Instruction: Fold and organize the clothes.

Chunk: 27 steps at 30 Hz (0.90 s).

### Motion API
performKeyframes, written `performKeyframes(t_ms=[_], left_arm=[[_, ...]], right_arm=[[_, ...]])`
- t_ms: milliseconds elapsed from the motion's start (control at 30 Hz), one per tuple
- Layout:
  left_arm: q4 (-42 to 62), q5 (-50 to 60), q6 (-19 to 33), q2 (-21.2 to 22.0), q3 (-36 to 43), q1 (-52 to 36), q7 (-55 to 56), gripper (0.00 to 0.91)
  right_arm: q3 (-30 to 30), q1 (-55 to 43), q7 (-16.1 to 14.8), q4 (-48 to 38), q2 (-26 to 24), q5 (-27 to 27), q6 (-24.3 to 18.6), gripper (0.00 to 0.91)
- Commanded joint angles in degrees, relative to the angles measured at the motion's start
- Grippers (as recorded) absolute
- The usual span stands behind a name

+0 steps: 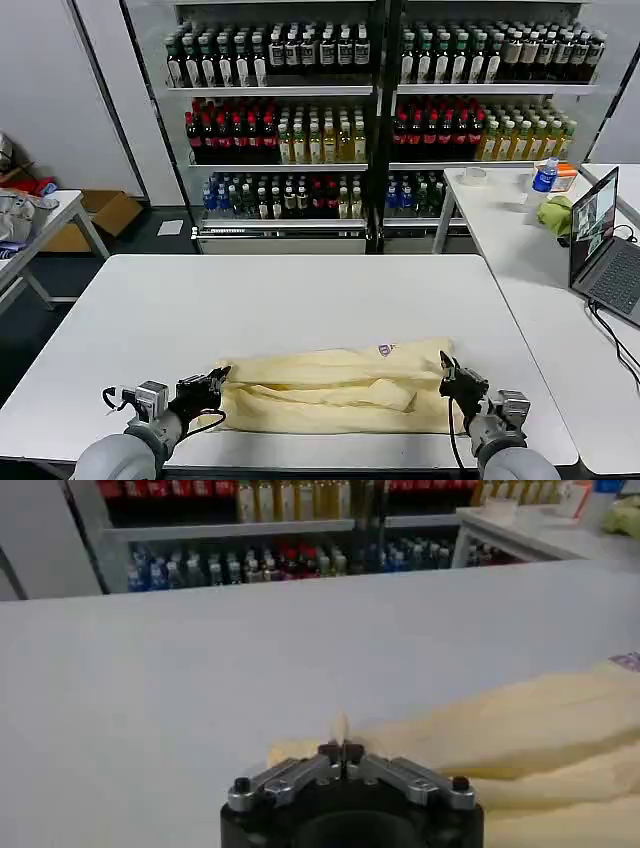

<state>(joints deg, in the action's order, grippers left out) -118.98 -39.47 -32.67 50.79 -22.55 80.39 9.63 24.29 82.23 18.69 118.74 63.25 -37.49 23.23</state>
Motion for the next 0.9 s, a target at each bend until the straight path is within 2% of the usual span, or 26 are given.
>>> performKeyframes(t_ms=[33, 167, 333, 633, 900], left_arm=[[3.0, 2.6, 2.0, 1.8, 1.0, -1.2, 2.1, 0.907], [3.2, 3.1, 2.8, 2.5, 0.7, -1.7, 3.4, 0.907], [0.3, 4.1, 3.0, 4.0, -0.7, 0.9, 5.3, 0.907], [-2.7, 5.0, 2.9, 8.8, -0.4, 6.4, 8.6, 0.907], [0.4, 4.9, 2.6, 10.7, 1.8, 4.5, 8.5, 0.907]], right_arm=[[-2.3, 0.6, 0.0, -0.7, 1.6, 5.4, -0.3, 0.907], [-1.9, 1.8, -0.9, 1.4, 0.9, 11.3, -2.6, 0.907], [0.4, 5.0, -0.4, 6.3, 0.3, 13.4, -4.0, 0.907], [4.8, 10.0, -0.2, 12.3, 0.2, 14.1, -4.9, 0.907], [5.7, 11.1, -0.2, 12.8, 0.3, 14.1, -5.4, 0.907]])
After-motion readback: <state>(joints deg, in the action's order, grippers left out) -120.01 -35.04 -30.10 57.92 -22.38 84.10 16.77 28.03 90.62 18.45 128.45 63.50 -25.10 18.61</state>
